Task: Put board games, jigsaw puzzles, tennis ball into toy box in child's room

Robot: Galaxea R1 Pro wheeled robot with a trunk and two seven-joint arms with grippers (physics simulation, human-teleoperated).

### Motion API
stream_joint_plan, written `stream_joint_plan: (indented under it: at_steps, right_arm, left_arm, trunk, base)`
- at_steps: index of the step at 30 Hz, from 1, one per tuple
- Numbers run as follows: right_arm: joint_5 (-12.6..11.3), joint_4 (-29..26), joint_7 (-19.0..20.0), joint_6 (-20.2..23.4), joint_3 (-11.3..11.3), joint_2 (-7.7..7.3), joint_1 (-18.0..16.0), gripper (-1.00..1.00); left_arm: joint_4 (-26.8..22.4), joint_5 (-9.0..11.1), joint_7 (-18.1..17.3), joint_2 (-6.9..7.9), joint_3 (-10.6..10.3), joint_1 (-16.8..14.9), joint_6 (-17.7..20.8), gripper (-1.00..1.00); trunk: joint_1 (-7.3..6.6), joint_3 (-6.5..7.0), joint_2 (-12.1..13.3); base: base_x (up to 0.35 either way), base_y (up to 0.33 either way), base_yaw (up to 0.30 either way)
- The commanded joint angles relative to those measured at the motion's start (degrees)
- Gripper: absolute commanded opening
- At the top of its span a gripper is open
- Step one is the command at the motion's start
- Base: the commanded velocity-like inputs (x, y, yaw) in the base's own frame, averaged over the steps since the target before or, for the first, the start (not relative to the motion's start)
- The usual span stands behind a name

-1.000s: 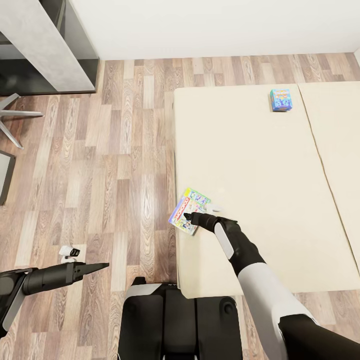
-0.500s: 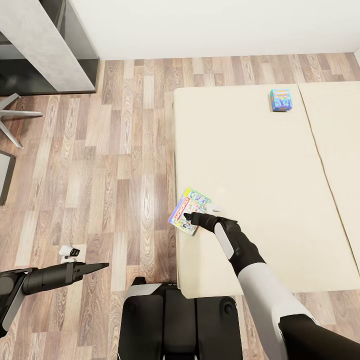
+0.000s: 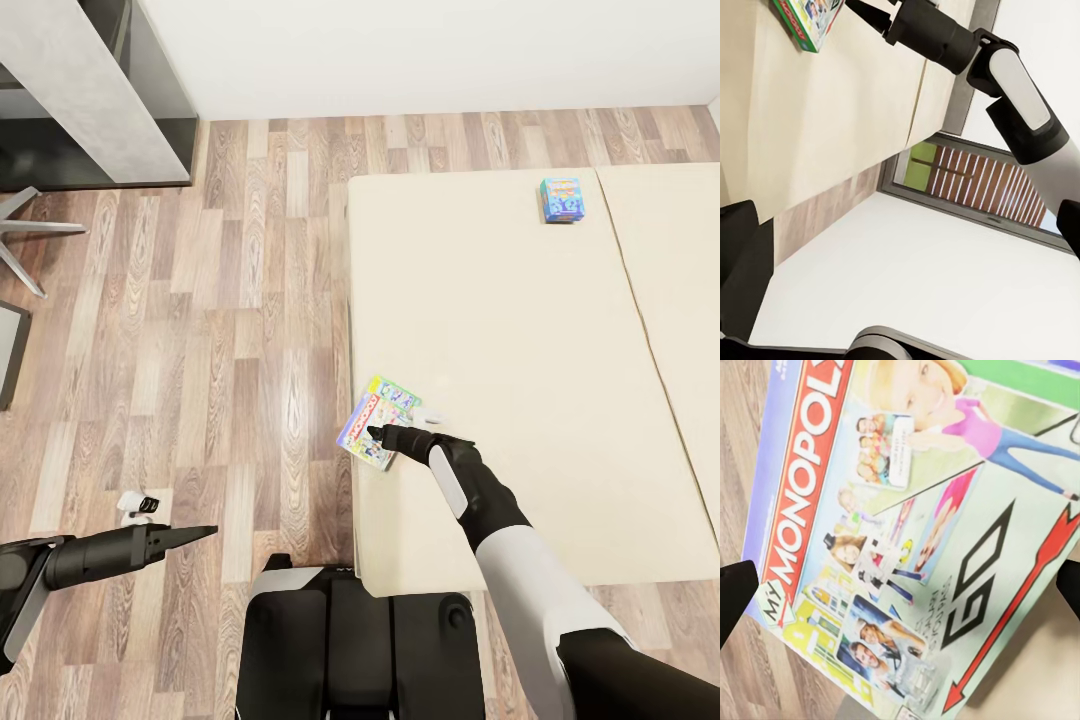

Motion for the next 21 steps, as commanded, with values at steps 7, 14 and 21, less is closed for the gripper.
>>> stream_joint_plan:
  at_steps: [7, 14, 21]
  right_arm:
    - [0.23, -0.15, 0.01, 0.25, 0.04, 0.0, -0.01, 1.0]
    - [0.57, -0.39, -0.48, 0.3, 0.06, 0.0, 0.06, 1.0]
    - [0.69, -2.58, -0.62, 0.35, 0.09, 0.0, 0.32, 1.0]
  left_arm:
    - [-0.04, -0.02, -0.22, 0.01, 0.04, -0.03, 0.61, 1.0]
    - [-0.04, -0.02, -0.22, 0.02, 0.02, -0.03, 0.61, 1.0]
    - [-0.01, -0.02, -0.22, -0.06, -0.01, -0.03, 0.61, 1.0]
  trunk:
    - [0.03, -0.06, -0.09]
    - [0.03, -0.06, -0.09]
    - [0.03, -0.06, -0.09]
  base:
    - [0.0, 0.0, 0.0]
    - [0.0, 0.0, 0.0]
    - [0.0, 0.0, 0.0]
